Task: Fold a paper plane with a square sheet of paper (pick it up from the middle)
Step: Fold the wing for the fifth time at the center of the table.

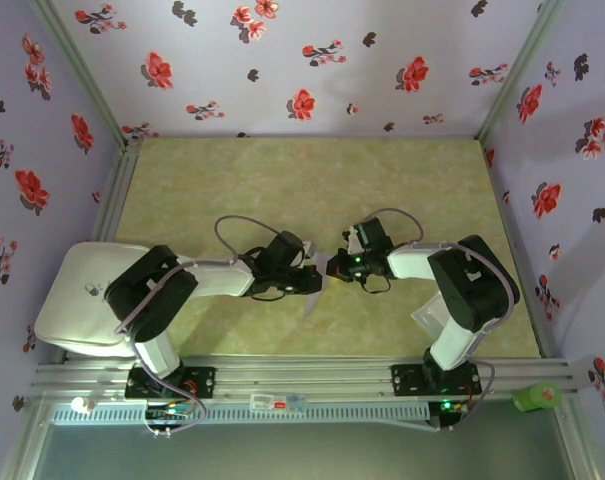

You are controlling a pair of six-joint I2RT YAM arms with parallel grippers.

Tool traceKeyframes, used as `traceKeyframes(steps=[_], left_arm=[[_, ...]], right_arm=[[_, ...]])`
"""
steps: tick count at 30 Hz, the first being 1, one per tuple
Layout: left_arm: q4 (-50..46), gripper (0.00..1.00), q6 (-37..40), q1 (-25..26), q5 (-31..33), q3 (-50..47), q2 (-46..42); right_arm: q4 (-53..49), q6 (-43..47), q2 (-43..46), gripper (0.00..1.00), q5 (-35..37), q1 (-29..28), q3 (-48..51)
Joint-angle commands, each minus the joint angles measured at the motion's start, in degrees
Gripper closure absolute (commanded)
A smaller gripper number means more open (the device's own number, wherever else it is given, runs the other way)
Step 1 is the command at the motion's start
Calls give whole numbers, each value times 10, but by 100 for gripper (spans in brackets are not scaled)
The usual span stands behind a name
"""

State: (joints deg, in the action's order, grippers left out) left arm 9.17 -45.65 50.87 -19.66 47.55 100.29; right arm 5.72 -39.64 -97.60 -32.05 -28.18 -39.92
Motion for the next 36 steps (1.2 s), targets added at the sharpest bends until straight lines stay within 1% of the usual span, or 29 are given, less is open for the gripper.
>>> traceKeyframes(steps=[1, 2, 5, 9, 14, 18, 19, 20, 21, 22, 23, 25, 27, 28, 30, 33, 36], left_arm=[[-42, 97, 30, 1, 15, 12, 28], [-54, 99, 39, 4, 18, 15, 34], [-90, 100, 56, 15, 35, 13, 41], [-87, 100, 53, 18, 39, -8, 37], [-77, 100, 47, 18, 45, -22, 25], [-75, 100, 44, 18, 45, -16, 28], [-75, 100, 44, 18, 45, -15, 28], [-75, 100, 44, 18, 45, -13, 29], [-79, 100, 44, 18, 45, -11, 29], [-84, 100, 43, 18, 45, -8, 29], [-89, 100, 44, 19, 45, -6, 28], [-94, 100, 45, 19, 45, -4, 27], [-93, 100, 44, 20, 43, -5, 26], [-94, 100, 44, 21, 43, -5, 27], [-93, 100, 43, 22, 40, -5, 30], [-95, 100, 44, 22, 39, -5, 30], [-94, 100, 39, 23, 38, -5, 24]], right_arm=[[-49, -11, -5, 95, 45, 1, 6], [-49, -12, -1, 94, 46, 1, 5], [-55, -17, 9, 93, 60, 1, -3], [-64, -18, 39, 92, 72, 1, -12], [-23, -33, 74, 93, 30, -3, -5], [22, -51, 44, 93, -8, -15, 0], [16, -52, 33, 94, 1, -16, 0], [-10, -52, 24, 95, 25, -15, -4], [-48, -51, 17, 96, 73, -12, -7], [-73, -52, 14, 98, 112, -7, -5], [-68, -52, 12, 98, 126, 2, 4], [-16, -60, 13, 97, 112, 28, 27], [41, -67, 9, 96, 68, 60, 33], [47, -67, 6, 95, 52, 71, 27], [33, -54, 2, 95, 48, 87, 3], [-22, -34, -9, 96, 66, 104, -38], [-52, -23, -2, 95, 69, 110, -59]])
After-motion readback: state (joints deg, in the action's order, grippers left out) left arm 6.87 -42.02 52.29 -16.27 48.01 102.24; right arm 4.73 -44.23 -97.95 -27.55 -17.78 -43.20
